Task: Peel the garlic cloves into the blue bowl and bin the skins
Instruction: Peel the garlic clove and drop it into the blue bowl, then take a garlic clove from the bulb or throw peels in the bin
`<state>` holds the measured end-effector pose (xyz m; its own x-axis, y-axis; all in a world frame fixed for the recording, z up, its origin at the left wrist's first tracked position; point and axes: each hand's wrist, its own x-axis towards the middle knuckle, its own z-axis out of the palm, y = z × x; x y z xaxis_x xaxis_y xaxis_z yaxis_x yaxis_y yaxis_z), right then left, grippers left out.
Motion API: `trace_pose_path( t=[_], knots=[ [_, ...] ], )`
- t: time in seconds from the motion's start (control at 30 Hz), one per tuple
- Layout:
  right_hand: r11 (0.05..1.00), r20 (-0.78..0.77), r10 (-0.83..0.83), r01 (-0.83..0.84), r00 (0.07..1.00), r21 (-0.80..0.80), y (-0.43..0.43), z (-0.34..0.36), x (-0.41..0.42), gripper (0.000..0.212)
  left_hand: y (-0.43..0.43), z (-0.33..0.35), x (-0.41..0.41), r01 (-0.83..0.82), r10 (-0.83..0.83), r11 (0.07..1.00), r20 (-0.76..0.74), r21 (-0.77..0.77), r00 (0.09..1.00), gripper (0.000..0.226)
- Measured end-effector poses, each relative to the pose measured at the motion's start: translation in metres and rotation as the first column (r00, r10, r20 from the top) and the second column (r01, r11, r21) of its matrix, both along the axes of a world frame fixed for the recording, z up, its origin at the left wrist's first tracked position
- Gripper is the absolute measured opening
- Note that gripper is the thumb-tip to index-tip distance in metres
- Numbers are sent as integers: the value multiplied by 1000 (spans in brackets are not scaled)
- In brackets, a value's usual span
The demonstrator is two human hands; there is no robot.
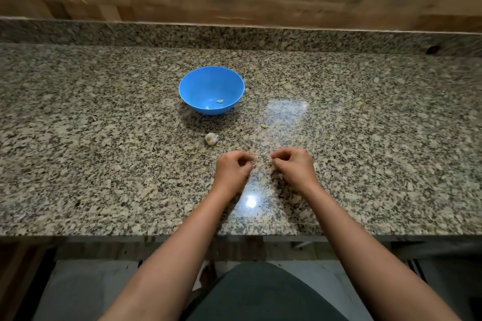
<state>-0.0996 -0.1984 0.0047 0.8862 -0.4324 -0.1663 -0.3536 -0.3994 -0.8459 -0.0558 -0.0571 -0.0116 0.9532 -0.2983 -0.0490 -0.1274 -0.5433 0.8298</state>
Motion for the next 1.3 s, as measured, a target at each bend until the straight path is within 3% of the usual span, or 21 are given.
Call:
trace_pose_path(
  t=[0.1, 0.27, 0.4, 0.6, 0.8, 1.03, 1.2, 1.3],
  knots=[
    [985, -17, -64, 66, 998, 157, -7, 3, -1, 13, 2, 4, -1, -80, 72, 992, -85, -98, 994, 16],
    [948, -23, -88, 91, 996, 305, -15, 9, -3, 16, -8, 11, -3, -51, 39, 994, -120, -96, 992, 16],
    [887, -20, -80, 81, 997, 454, -14, 22, -3, 17, -7, 16, -4, -204, 124, 938, -277, -282, 953, 13],
    [819, -25, 16, 2, 1000, 574, 30, 41, 3, 9, 37, 28, -12, -462, 295, 756, -388, -463, 873, 11],
    [775, -22, 276, -208, 961, 596, 136, 46, -3, 10, 134, 31, -52, -645, 471, 520, -443, -560, 763, 11],
    [637, -29, 610, -469, 792, 611, 347, 30, -49, 15, 329, 17, -153, -785, 707, 205, -465, -585, 532, 11],
    [510, -43, 738, -515, 674, 689, 499, 15, -111, 20, 463, 0, -240, -853, 798, 36, -499, -520, 338, 15],
    [482, -80, 786, -528, 613, 699, 569, 6, -141, 24, 518, -11, -279, -870, 806, -74, -543, -488, 236, 15]
  ],
)
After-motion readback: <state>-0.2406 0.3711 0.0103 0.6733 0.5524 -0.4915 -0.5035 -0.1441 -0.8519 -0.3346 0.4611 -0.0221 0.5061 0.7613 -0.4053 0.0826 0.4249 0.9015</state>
